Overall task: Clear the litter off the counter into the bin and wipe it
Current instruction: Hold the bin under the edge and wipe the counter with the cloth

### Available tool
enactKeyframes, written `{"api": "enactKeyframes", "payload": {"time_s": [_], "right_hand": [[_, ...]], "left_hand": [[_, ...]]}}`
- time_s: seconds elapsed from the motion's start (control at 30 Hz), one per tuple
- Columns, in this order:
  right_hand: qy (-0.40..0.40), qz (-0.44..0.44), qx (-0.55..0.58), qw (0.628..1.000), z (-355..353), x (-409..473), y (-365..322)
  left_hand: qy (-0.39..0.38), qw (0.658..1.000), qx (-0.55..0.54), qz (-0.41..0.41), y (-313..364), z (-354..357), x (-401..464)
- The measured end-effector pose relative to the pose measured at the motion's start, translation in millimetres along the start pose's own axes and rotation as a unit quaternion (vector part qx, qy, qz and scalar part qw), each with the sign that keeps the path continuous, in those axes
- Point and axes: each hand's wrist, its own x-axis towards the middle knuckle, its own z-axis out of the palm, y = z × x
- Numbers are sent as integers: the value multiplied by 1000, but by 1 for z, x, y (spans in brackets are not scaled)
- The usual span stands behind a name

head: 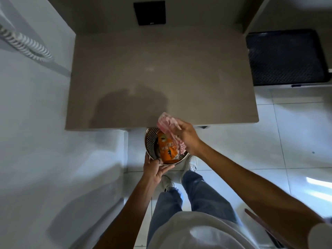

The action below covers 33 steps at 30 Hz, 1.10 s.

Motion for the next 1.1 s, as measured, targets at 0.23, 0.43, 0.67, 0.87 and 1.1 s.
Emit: {"api": "enactKeyframes", "payload": {"time_s": [0.23, 0.43, 0.67, 0.87, 1.1], "right_hand": [[301, -23, 15, 953, -54, 32, -21], [139, -187, -286, 929, 5, 57, -8], [141, -73, -45, 986, 19, 26, -8], [587, -33, -110, 802, -105, 59, -55], [354, -111, -272, 888, -77, 195, -103]], "left_hand": [[-19, 1000, -6, -4, 11, 10, 12], [-22, 1000, -9, 11, 12, 16, 24], [-29, 999, -20, 4, 18, 15, 24], [-23, 999, -33, -11, 20, 14, 25], [-38, 999, -22, 15, 17, 3, 40]]}}
